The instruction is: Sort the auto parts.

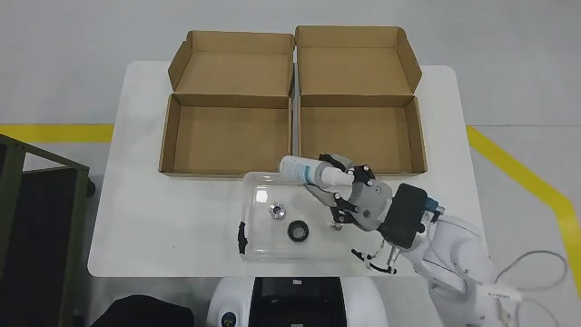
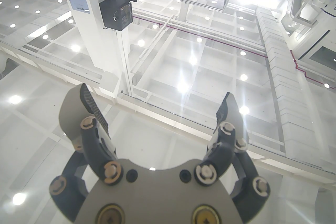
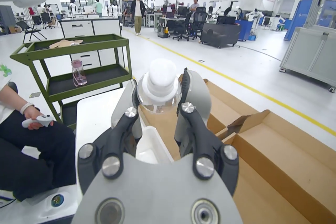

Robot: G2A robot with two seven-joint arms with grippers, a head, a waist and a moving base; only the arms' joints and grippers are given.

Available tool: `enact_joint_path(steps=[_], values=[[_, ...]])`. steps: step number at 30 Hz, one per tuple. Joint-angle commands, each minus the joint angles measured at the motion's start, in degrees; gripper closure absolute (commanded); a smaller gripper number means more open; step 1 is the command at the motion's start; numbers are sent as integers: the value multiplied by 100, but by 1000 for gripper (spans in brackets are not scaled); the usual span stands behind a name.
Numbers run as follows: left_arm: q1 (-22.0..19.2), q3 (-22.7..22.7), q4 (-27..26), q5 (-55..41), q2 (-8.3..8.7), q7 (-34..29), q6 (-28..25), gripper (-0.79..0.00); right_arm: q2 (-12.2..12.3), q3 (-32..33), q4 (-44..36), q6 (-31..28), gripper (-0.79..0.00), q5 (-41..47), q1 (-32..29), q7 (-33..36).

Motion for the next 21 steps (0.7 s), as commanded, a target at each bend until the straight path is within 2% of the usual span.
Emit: enact_joint_path(steps=[1, 13, 21], values=[[0, 0, 0, 0, 0, 0, 0, -785, 0, 43, -46, 44, 0, 101, 30, -134], [0, 0, 0, 0, 0, 0, 0, -785, -10, 231, -49, 278, 0, 669, 97, -867], [0, 0, 0, 0, 0, 0, 0, -785, -16, 247, -2, 261, 0, 746, 138, -1265]])
